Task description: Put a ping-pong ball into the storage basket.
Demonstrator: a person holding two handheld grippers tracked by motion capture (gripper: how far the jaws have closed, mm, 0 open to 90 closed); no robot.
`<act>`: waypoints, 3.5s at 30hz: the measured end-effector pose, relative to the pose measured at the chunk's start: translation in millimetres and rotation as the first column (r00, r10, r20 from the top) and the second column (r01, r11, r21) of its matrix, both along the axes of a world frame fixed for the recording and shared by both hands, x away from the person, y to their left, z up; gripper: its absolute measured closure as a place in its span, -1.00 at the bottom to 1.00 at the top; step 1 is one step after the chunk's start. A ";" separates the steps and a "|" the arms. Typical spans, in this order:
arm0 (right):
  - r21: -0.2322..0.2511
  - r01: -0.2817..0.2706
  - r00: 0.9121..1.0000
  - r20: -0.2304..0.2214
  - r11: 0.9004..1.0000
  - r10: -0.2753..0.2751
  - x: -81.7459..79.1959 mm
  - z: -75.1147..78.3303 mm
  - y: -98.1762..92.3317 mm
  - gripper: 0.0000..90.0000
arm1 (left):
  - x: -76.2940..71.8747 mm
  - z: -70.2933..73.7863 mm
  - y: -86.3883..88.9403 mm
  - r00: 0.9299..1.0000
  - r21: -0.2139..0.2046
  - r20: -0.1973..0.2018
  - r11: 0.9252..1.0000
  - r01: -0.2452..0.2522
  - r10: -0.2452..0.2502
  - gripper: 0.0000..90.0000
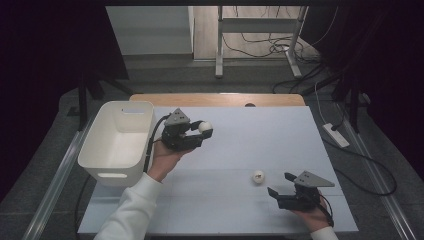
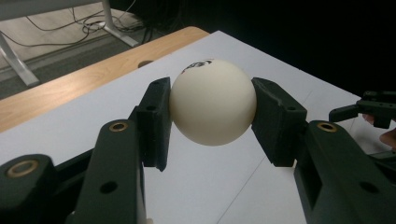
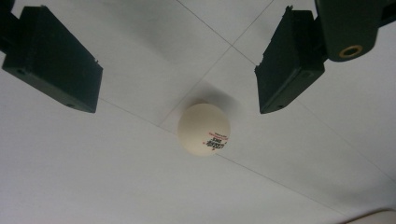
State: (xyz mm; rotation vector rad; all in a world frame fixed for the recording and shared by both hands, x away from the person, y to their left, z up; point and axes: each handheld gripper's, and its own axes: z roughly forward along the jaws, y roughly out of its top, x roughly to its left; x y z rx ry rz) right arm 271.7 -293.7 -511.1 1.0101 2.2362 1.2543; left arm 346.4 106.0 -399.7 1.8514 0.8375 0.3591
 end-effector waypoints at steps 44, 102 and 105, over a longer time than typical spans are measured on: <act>0.000 0.002 1.000 0.004 1.000 -0.002 -0.2 0.1 0.1 -0.69 | 0.3 27.5 21.8 0.997 -0.033 0.047 0.998 -0.052 0.054 0.13; -0.001 0.009 1.000 0.003 1.000 -0.009 0.5 -0.1 -0.6 -0.69 | 7.1 45.3 67.9 0.982 -0.026 0.069 0.984 -0.174 0.176 0.13; 0.000 0.011 1.000 0.003 1.000 -0.011 0.5 0.0 -0.7 -0.69 | 7.6 45.3 69.7 0.981 -0.027 0.069 0.983 -0.180 0.182 0.13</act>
